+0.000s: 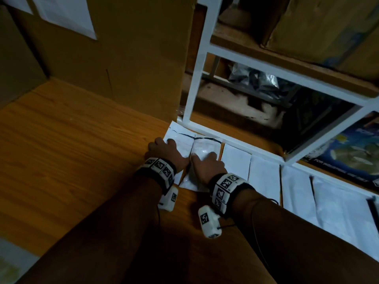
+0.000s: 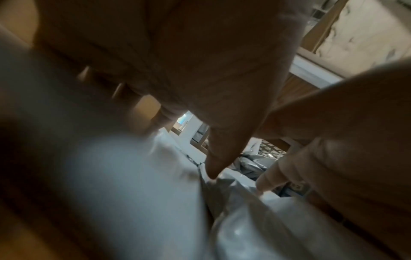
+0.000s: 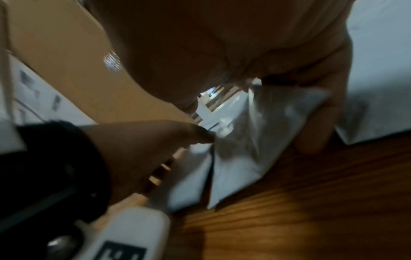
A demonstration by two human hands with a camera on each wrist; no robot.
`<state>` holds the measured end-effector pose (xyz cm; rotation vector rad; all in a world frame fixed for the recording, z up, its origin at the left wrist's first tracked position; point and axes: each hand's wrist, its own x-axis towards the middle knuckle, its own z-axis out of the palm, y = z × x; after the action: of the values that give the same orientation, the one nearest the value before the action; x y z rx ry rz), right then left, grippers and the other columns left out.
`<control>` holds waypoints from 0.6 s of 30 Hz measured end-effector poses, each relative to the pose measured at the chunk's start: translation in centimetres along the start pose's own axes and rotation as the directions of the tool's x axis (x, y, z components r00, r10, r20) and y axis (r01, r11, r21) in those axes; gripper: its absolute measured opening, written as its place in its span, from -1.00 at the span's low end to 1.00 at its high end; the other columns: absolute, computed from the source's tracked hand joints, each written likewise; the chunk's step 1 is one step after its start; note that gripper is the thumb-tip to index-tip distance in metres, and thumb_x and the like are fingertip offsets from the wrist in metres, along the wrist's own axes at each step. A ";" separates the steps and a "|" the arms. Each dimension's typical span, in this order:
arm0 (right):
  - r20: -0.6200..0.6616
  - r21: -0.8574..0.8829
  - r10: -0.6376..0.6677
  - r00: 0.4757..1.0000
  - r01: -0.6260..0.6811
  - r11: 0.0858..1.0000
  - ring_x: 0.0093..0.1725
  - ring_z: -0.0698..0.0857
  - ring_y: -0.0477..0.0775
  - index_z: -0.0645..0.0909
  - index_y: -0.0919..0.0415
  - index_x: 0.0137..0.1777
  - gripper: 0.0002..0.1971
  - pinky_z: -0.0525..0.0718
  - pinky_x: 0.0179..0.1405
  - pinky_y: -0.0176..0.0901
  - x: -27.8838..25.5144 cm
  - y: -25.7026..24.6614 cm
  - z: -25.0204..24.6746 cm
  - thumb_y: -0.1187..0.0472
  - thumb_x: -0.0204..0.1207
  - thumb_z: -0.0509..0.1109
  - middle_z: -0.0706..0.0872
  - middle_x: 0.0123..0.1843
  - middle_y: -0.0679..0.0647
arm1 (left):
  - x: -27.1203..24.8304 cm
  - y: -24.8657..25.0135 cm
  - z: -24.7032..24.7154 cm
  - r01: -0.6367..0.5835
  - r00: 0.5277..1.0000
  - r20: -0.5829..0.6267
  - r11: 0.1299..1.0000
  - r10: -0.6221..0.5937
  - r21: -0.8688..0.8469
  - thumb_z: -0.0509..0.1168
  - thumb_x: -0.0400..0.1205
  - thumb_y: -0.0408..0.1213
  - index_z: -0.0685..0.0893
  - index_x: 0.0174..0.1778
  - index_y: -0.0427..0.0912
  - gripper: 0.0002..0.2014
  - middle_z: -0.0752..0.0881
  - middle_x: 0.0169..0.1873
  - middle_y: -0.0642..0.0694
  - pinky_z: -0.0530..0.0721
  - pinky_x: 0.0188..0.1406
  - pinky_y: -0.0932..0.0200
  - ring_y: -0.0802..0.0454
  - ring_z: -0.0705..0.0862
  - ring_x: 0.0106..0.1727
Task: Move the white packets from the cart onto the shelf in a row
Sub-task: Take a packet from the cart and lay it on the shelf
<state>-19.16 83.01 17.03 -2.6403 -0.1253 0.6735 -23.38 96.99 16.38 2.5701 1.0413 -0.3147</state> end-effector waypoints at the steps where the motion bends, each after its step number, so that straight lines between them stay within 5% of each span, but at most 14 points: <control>1: 0.015 -0.049 -0.027 1.000 0.027 0.998 0.52 0.54 0.50 0.14 0.11 0.78 -0.07 0.55 0.43 0.27 0.0 0.2 0.1 -0.54 0.60 0.02 0.39 0.66 0.43 | 0.0 -0.1 0.0 -0.004 1.000 -0.010 1.000 0.005 0.027 0.11 0.23 0.70 0.32 0.63 0.05 0.13 0.34 0.50 -0.24 0.51 0.32 -0.34 -0.33 0.36 0.47; 4: -0.038 -0.312 -0.212 0.977 0.190 0.931 0.37 0.60 0.47 0.25 0.11 0.68 -0.26 0.57 0.12 0.20 -1.2 1.2 -0.6 -0.39 0.69 0.03 0.43 0.54 0.35 | -0.1 -0.7 0.6 -0.092 0.994 -0.042 0.988 0.098 0.126 0.20 0.35 0.60 0.28 0.64 0.13 -0.01 0.30 0.55 -0.22 0.50 0.36 -0.35 -0.33 0.34 0.50; 6: -0.119 -0.522 -0.432 0.894 0.313 0.793 0.28 0.60 0.38 0.37 0.05 0.55 -0.43 0.57 -0.05 0.12 -2.1 1.9 -1.6 -0.30 0.70 0.15 0.43 0.43 0.26 | 0.2 -1.8 1.4 -0.232 0.969 -0.042 0.951 0.245 0.205 0.21 0.47 0.48 0.20 0.69 0.20 -0.12 0.13 0.69 -0.22 0.44 0.47 -0.40 -0.37 0.23 0.62; 8: -0.047 -0.677 -0.625 0.780 0.434 0.594 0.43 0.49 0.34 0.38 -0.03 0.57 -0.37 0.63 0.13 0.22 -2.7 2.5 -2.3 -0.35 0.61 0.22 0.41 0.50 0.23 | 0.7 -3.0 2.3 -0.365 0.925 -0.002 0.890 0.380 0.275 0.16 0.52 0.45 0.11 0.73 0.23 -0.13 -0.07 0.79 -0.19 0.28 0.60 -0.45 -0.36 0.05 0.74; 10: 0.152 -0.717 -0.653 0.742 0.538 0.443 0.76 0.18 0.39 0.16 -0.14 0.77 -0.19 0.33 0.60 0.50 -1.4 3.5 -1.6 -0.44 0.58 0.20 0.15 0.79 0.26 | 1.3 -3.7 3.0 -0.431 0.898 0.063 0.845 0.435 0.316 0.14 0.54 0.45 0.03 0.77 0.23 -0.11 -0.13 0.81 -0.16 0.17 0.66 -0.47 -0.31 -0.04 0.79; 13: 0.245 -0.661 -0.512 0.823 0.529 0.532 0.86 -0.28 0.33 -0.21 -0.16 0.86 -0.10 -0.18 0.76 0.55 1.2 4.5 0.2 -0.51 0.64 0.00 -0.29 0.89 0.22 | 2.0 -3.7 2.7 -0.455 0.890 0.168 0.837 0.423 0.303 0.16 0.59 0.42 -0.07 0.78 0.24 -0.10 -0.16 0.81 -0.12 0.08 0.71 -0.44 -0.28 -0.08 0.80; 18: 0.213 -0.603 -0.482 0.850 0.503 0.620 0.86 -0.29 0.33 -0.21 -0.11 0.87 -0.08 -0.20 0.78 0.48 2.3 4.4 1.1 -0.50 0.63 0.00 -0.31 0.88 0.25 | 3.3 -3.5 2.4 -0.479 0.878 0.177 0.822 0.445 0.307 0.23 0.57 0.37 -0.06 0.78 0.22 -0.07 -0.13 0.80 -0.14 0.11 0.71 -0.42 -0.26 -0.07 0.80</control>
<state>-17.73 79.80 13.27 -2.9835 -1.2671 0.5273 -23.72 100.47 12.23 2.9728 0.3118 -0.5207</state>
